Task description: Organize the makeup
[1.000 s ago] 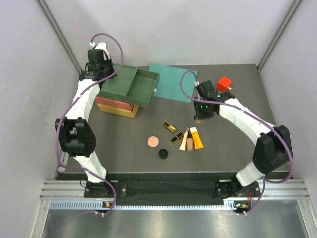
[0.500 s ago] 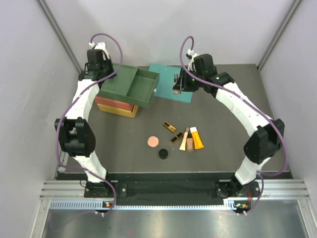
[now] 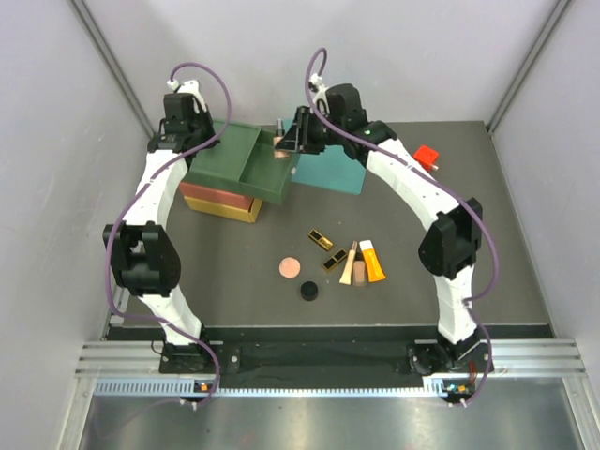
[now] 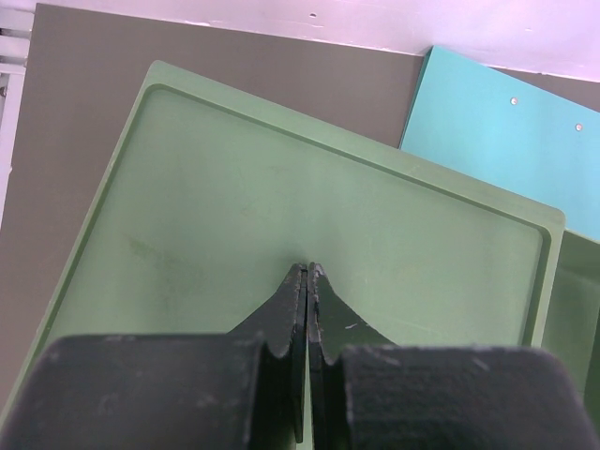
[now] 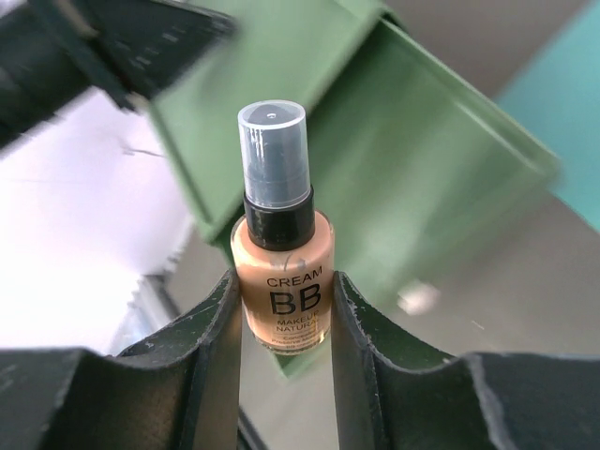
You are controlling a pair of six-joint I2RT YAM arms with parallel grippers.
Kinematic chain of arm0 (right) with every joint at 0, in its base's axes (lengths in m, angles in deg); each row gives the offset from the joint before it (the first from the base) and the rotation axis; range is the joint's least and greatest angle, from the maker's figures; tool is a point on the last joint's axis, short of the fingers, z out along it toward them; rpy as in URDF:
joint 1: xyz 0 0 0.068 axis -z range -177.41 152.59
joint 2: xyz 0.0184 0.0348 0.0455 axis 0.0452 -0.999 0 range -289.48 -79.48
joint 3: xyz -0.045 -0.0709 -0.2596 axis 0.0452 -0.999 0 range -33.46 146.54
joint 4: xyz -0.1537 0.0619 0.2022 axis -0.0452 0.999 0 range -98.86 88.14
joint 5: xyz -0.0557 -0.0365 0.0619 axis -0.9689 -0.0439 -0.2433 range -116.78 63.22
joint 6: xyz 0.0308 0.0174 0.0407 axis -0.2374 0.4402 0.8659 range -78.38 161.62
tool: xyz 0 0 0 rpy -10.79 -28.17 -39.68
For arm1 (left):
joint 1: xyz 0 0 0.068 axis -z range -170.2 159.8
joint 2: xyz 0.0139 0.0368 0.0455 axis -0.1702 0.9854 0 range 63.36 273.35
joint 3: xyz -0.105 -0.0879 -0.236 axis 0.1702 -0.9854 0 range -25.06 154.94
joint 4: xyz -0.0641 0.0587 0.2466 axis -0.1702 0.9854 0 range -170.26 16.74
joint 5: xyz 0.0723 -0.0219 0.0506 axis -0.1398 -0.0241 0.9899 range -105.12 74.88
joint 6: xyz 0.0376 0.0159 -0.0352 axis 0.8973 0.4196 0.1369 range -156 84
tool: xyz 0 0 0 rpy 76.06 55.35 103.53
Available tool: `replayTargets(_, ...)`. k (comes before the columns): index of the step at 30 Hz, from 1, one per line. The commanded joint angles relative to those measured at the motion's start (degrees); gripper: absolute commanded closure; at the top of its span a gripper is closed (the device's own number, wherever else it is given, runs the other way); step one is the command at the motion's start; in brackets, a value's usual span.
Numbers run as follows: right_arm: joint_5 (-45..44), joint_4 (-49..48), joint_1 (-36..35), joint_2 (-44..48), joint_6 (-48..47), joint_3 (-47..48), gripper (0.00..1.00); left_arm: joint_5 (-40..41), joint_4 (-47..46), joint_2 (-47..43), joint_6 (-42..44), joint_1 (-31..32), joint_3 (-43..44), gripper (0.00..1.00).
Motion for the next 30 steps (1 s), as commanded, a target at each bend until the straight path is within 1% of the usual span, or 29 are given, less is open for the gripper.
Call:
replayTargets(1, 5.9, -7.8, -0.9, -3.0, 6.0, 5.8, 1.00, -1.1, 12.6, 4.2, -0.2, 0.1, -3.4, 1.00)
replayTargets(6, 8.5, -9.7, -1.4, -6.6, 9.6, 7.1, 1.00, -0.4, 12.9, 4.5, 0.5, 0.1, -3.1, 1.00)
replayTargets(11, 8.6, -9.2, -1.9, -7.7, 10.1, 7.0, 1.00, 0.1, 13.1, 4.9, 0.6, 0.1, -2.3, 1.00)
replayTargets(13, 8.8, -8.9, -2.0, -7.9, 10.2, 7.0, 0.92, 0.5, 13.3, 5.1, 0.6, 0.1, -1.9, 1.00)
replayTargets(17, 9.6, -9.0, -2.3, -8.2, 10.1, 7.3, 0.82, 0.7, 13.5, 5.5, 0.7, 0.1, -1.1, 1.00)
replayTargets(18, 9.7, -9.0, -2.4, -8.2, 10.2, 7.3, 0.75, 0.7, 13.6, 5.6, 0.7, 0.1, -1.0, 1.00)
replayTargets(20, 9.7, -9.1, -2.5, -8.2, 10.2, 7.6, 0.73, 0.8, 13.6, 5.7, 0.9, 0.1, -0.7, 1.00)
replayTargets(25, 9.8, -8.8, -2.5, -8.1, 10.1, 7.6, 0.61, 0.9, 13.9, 6.0, 1.1, 0.1, -0.2, 1.00)
replayTargets(26, 9.7, -8.8, -2.5, -7.9, 10.0, 7.7, 0.57, 1.1, 14.0, 6.1, 1.1, 0.1, -0.2, 1.00)
replayTargets(30, 9.2, -8.3, -2.5, -7.9, 9.6, 7.7, 0.51, 1.3, 14.2, 6.0, 1.2, 0.1, 0.1, 1.00)
